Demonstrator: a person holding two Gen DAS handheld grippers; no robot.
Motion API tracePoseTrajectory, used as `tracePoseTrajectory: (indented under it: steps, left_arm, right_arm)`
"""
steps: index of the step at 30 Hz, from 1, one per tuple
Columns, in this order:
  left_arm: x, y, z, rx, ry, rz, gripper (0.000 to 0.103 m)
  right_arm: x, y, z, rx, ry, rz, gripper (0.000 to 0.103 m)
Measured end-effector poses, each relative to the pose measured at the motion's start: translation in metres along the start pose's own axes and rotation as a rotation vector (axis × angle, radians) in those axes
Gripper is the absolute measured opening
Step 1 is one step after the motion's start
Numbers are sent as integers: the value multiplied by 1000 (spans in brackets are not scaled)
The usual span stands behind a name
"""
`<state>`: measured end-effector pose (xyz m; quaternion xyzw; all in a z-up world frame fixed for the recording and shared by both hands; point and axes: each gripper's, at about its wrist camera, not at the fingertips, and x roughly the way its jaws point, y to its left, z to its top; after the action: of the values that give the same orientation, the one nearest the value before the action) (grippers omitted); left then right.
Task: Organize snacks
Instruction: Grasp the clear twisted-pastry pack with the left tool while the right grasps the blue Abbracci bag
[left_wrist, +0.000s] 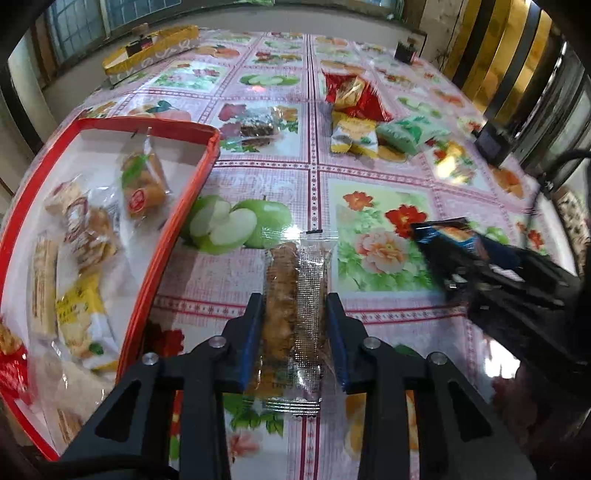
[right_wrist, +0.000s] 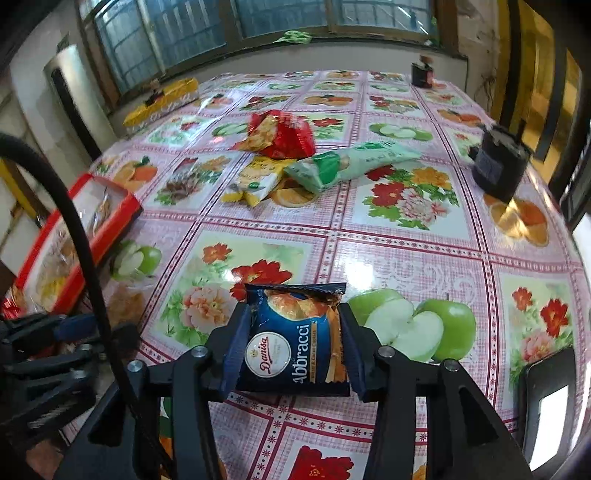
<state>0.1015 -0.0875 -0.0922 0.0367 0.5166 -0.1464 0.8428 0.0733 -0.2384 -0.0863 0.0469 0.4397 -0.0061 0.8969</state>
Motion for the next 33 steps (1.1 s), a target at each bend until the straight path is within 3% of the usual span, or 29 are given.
tracePoseTrajectory:
  steps: [6, 9, 10, 12, 15, 19, 21, 23, 29, 33]
  left_arm:
    - [-33, 15, -9, -48, -37, -73, 35]
    - [-51, 21, -9, -54, -76, -82, 35]
    - [-56, 24, -10, -60, -83, -92, 35]
    - [-67, 33, -10, -79, -99, -113, 35]
    - [-80, 51, -11, -117, -122, -110, 35]
    - [-90, 71, -17, -160, -134, -110, 35]
    - [-91, 79, -19, -172, -134, -108, 35]
    - [-91, 84, -21, -184, -128, -105, 35]
    - [-99, 97, -19, -201, -154, -90, 35]
    - [-109, 118, -17, -233, -186, -57, 35]
  right_arm:
    - [-5, 18, -6, -61, -37, -88, 43]
    - [-15, 24, -7, -38, -60, -17, 32]
    - [-22, 25, -6, -13, -72, 26, 21]
    - [-30, 31, -1, 22, -78, 90, 14]
    - [-33, 49, 4, -22, -93, 48, 11]
    - [-24, 50, 3, -12, -44, 122, 13]
    - [-20, 51, -2, -9, -18, 125, 29]
    - [-17, 52, -6, -10, -4, 119, 55]
    - [-2, 66, 0, -32, 37, 5, 55]
    - [3, 83, -5, -125, 45, -111, 46]
